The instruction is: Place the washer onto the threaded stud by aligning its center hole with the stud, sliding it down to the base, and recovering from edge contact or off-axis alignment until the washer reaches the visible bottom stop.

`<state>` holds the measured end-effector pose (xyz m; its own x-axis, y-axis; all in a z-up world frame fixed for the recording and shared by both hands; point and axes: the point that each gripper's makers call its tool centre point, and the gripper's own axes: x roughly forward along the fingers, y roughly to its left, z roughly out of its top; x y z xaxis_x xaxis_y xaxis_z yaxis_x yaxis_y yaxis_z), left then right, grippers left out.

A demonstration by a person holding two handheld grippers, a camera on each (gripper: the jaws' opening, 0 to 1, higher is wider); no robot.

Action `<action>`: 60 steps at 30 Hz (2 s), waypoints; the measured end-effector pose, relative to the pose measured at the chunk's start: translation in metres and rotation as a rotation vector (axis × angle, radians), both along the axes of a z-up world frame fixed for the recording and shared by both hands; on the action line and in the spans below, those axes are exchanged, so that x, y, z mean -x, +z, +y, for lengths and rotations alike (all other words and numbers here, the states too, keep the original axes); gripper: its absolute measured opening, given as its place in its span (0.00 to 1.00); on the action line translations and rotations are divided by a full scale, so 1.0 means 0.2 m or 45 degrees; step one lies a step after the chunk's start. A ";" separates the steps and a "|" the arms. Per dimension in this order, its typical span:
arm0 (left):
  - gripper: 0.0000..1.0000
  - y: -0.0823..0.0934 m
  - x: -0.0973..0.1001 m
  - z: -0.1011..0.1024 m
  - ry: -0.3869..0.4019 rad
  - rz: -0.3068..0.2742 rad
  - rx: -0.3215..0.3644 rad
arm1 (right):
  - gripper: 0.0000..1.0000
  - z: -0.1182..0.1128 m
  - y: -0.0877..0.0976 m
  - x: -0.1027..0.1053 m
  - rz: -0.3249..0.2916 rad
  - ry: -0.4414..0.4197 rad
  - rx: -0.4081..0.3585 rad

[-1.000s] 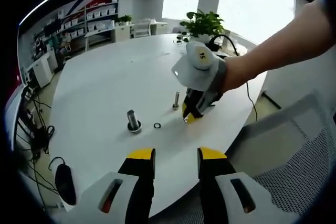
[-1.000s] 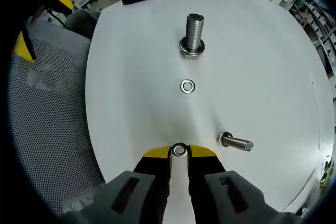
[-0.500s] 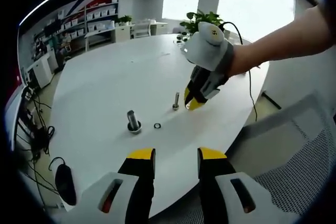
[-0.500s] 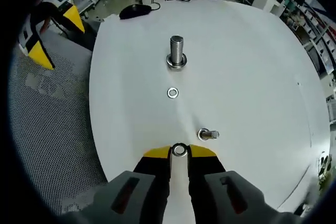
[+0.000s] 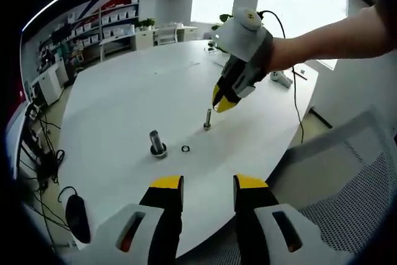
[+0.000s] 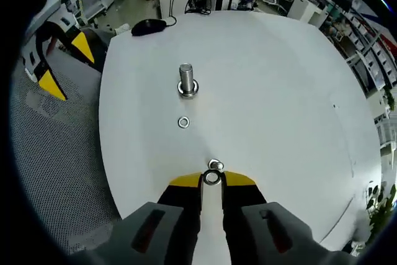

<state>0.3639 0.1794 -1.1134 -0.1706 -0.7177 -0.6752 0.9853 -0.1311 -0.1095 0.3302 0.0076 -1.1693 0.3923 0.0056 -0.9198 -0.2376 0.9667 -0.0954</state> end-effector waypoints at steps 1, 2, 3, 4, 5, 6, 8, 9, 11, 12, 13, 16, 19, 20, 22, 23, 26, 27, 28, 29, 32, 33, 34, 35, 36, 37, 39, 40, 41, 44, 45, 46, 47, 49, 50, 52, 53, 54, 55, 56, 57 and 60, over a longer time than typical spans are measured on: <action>0.30 0.00 0.00 0.00 0.000 -0.001 -0.001 | 0.13 0.00 0.00 -0.01 0.000 0.008 0.008; 0.30 0.00 0.00 0.00 0.000 -0.001 0.000 | 0.13 -0.01 0.00 -0.02 -0.001 0.011 0.014; 0.30 0.00 0.00 0.00 0.000 0.000 0.001 | 0.13 0.00 0.00 -0.02 0.000 0.016 0.017; 0.30 0.00 0.00 0.00 0.001 0.002 0.001 | 0.13 0.00 0.00 -0.03 0.000 0.014 0.016; 0.30 0.00 -0.01 0.00 0.000 0.001 0.001 | 0.13 0.01 -0.01 -0.02 0.003 0.017 0.017; 0.30 -0.01 0.00 0.00 -0.001 0.001 0.000 | 0.13 0.01 -0.02 -0.03 0.006 0.024 0.022; 0.30 0.00 0.00 0.00 -0.003 0.000 0.001 | 0.13 -0.01 -0.02 -0.04 0.005 0.029 0.033; 0.30 0.00 0.00 0.00 -0.002 0.001 0.002 | 0.13 0.00 -0.02 -0.05 0.007 0.031 0.029; 0.30 -0.01 -0.01 0.00 -0.002 0.000 0.000 | 0.13 -0.01 -0.03 -0.05 0.020 0.044 0.037; 0.30 -0.01 -0.01 0.00 -0.001 0.001 -0.001 | 0.13 -0.01 -0.04 -0.04 0.032 0.061 0.055; 0.30 -0.01 -0.01 0.00 -0.001 0.002 0.000 | 0.13 -0.02 -0.05 -0.05 0.040 0.075 0.067; 0.30 -0.01 -0.01 0.00 -0.001 0.004 0.002 | 0.13 -0.02 -0.05 -0.04 0.046 0.068 0.055; 0.30 0.00 0.01 0.00 -0.010 -0.001 -0.002 | 0.13 -0.03 -0.07 -0.05 0.058 0.072 0.059; 0.30 -0.01 0.01 0.00 -0.011 0.000 -0.002 | 0.13 -0.03 -0.08 -0.05 0.062 0.073 0.058; 0.30 0.00 0.01 0.00 -0.012 0.000 0.001 | 0.13 -0.03 -0.08 -0.05 0.070 0.074 0.056; 0.30 0.00 0.01 0.00 -0.010 0.002 0.001 | 0.13 -0.03 -0.08 -0.05 0.071 0.075 0.055; 0.30 0.00 0.01 0.00 -0.010 0.003 0.001 | 0.13 -0.03 -0.11 -0.06 0.087 0.089 0.052; 0.30 0.00 0.01 0.00 -0.011 0.004 -0.001 | 0.13 -0.03 -0.12 -0.06 0.092 0.092 0.054; 0.30 -0.01 0.01 0.00 -0.012 0.004 -0.001 | 0.13 -0.03 -0.13 -0.06 0.095 0.094 0.054; 0.30 -0.01 0.01 0.00 -0.015 0.003 -0.003 | 0.13 -0.04 -0.14 -0.06 0.107 0.096 0.053; 0.30 -0.01 0.01 0.00 -0.016 0.003 -0.001 | 0.13 -0.04 -0.16 -0.05 0.131 0.099 0.049; 0.30 -0.01 0.01 0.00 -0.015 0.004 -0.002 | 0.14 -0.02 -0.16 -0.04 0.137 0.098 0.049; 0.30 0.00 0.02 0.00 -0.016 0.003 -0.003 | 0.14 -0.02 -0.16 -0.04 0.147 0.095 0.042; 0.30 0.00 0.02 0.00 -0.016 0.002 -0.003 | 0.14 -0.04 -0.19 -0.05 0.156 0.094 0.041; 0.30 -0.01 0.01 0.00 -0.018 0.003 -0.004 | 0.14 -0.05 -0.20 -0.05 0.168 0.090 0.041; 0.30 -0.01 0.01 0.00 -0.021 0.001 -0.005 | 0.14 -0.05 -0.21 -0.06 0.169 0.089 0.039; 0.30 0.00 0.03 0.00 -0.026 0.000 -0.007 | 0.14 0.00 -0.19 -0.03 0.179 0.085 0.035; 0.30 -0.01 0.03 0.00 -0.028 0.000 -0.008 | 0.14 0.00 -0.19 -0.02 0.185 0.088 0.036; 0.30 -0.01 0.03 0.00 -0.028 0.000 -0.007 | 0.14 0.00 -0.21 -0.02 0.192 0.087 0.035; 0.30 0.00 0.03 0.00 -0.026 0.003 -0.007 | 0.14 0.01 -0.22 -0.01 0.210 0.085 0.034; 0.30 0.00 0.03 0.00 -0.026 0.003 -0.007 | 0.14 -0.04 -0.26 -0.03 0.216 0.086 0.032; 0.30 0.00 0.03 0.00 -0.026 0.002 -0.008 | 0.14 -0.04 -0.27 -0.03 0.219 0.084 0.031; 0.30 0.00 0.03 0.00 -0.025 0.002 -0.008 | 0.14 -0.02 -0.25 -0.01 0.227 0.069 0.021; 0.30 -0.01 0.02 0.00 -0.024 0.005 -0.007 | 0.14 -0.06 -0.31 -0.03 0.234 0.071 0.025; 0.30 -0.02 0.02 0.00 -0.024 0.005 -0.008 | 0.14 -0.07 -0.32 -0.04 0.235 0.073 0.028; 0.30 -0.01 0.02 0.00 -0.024 0.004 -0.010 | 0.14 -0.02 -0.28 0.00 0.241 0.069 0.020; 0.30 -0.01 0.03 0.00 -0.024 0.005 -0.009 | 0.15 -0.02 -0.28 -0.01 0.241 0.069 0.020; 0.30 0.00 0.02 0.00 -0.023 0.006 -0.009 | 0.15 -0.02 -0.28 -0.01 0.240 0.071 0.022; 0.30 0.00 0.02 0.00 -0.023 0.006 -0.008 | 0.15 -0.07 -0.34 -0.04 0.238 0.067 0.016; 0.30 0.00 0.02 0.00 -0.023 0.007 -0.007 | 0.15 -0.06 -0.33 -0.03 0.235 0.062 0.012; 0.30 0.00 0.03 0.00 -0.024 0.009 -0.008 | 0.16 -0.03 -0.30 -0.01 0.236 0.061 0.010; 0.30 -0.02 0.02 0.00 -0.025 0.008 -0.010 | 0.18 -0.04 -0.30 -0.01 0.231 0.067 0.014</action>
<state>0.3599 0.1802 -1.1166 -0.1887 -0.7089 -0.6796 0.9819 -0.1494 -0.1167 0.3321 0.0003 -1.2301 0.2193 0.0112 -0.9756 -0.3024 0.9515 -0.0570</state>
